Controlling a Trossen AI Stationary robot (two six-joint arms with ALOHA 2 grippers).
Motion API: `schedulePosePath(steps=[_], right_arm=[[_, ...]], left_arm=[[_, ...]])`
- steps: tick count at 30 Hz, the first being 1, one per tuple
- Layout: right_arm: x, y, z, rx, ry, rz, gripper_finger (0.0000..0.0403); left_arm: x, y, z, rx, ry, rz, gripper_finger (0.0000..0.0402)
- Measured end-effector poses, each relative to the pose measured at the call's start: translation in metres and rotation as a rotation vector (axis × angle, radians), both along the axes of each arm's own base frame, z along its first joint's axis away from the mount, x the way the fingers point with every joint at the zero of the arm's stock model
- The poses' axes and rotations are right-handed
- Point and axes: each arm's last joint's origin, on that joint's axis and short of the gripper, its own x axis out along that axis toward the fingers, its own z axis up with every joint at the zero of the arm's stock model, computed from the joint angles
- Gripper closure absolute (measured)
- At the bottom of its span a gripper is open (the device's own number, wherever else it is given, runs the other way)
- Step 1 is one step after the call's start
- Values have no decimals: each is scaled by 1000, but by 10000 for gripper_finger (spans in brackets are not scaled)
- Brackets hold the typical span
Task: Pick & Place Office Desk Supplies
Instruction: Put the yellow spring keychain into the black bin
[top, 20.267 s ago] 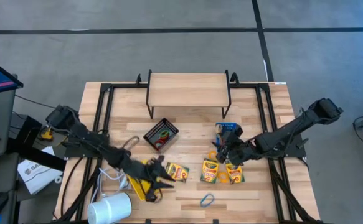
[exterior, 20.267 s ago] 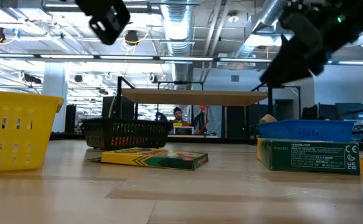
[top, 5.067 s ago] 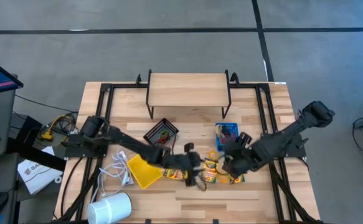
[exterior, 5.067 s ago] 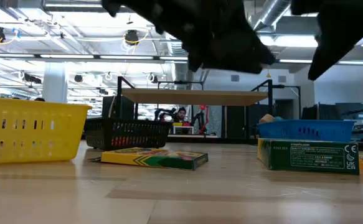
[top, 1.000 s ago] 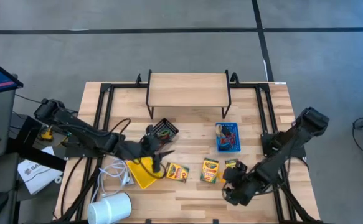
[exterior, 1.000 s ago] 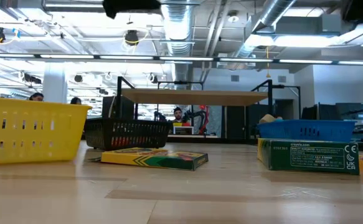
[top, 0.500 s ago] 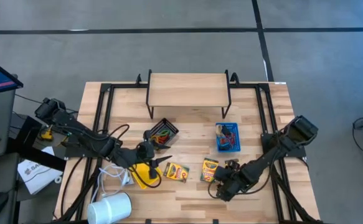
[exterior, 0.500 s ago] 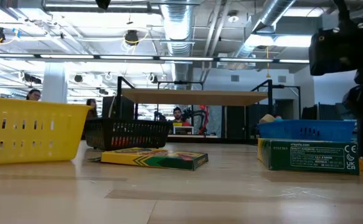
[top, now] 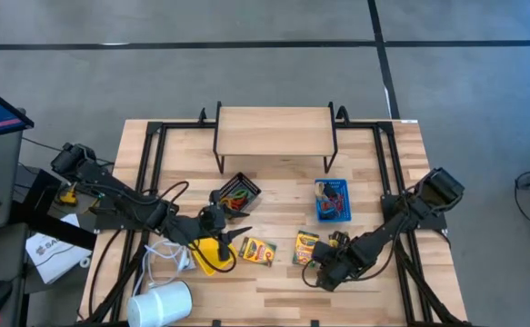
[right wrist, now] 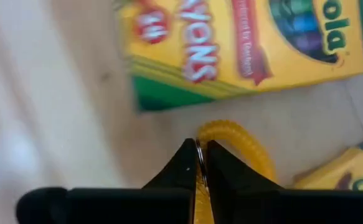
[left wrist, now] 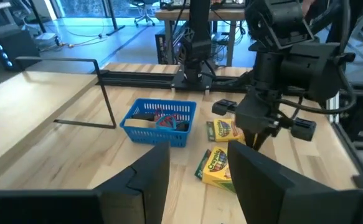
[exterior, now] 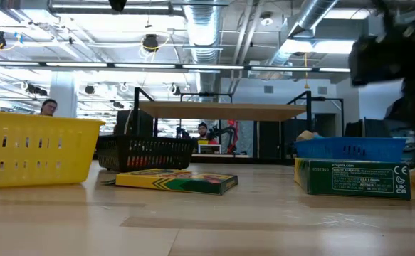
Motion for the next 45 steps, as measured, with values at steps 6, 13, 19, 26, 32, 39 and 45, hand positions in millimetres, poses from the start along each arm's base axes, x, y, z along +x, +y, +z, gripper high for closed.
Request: schedulePosePath(steps=[6,13,19,26,32,39,45], right_arm=[[-2,2,84,-93,-308,76,392],[-5,-8,159,-212,-653,154,394],[5,-22,169,-282,-698,183,394],[20,-31,168,-291,-709,210,394],[28,-39,165,-293,-693,209,394],[37,-47,160,-295,-670,208,394],[38,-48,161,-288,-677,213,394]], left_arm=[[17,-2,-12,-66,-76,-15,247],[57,15,-42,-184,-257,-149,247],[83,48,-56,-271,-411,-333,227],[93,75,-66,-417,-426,-435,182],[91,78,-60,-532,-453,-539,163],[97,75,-51,-555,-461,-569,169],[99,75,-56,-556,-400,-534,178]])
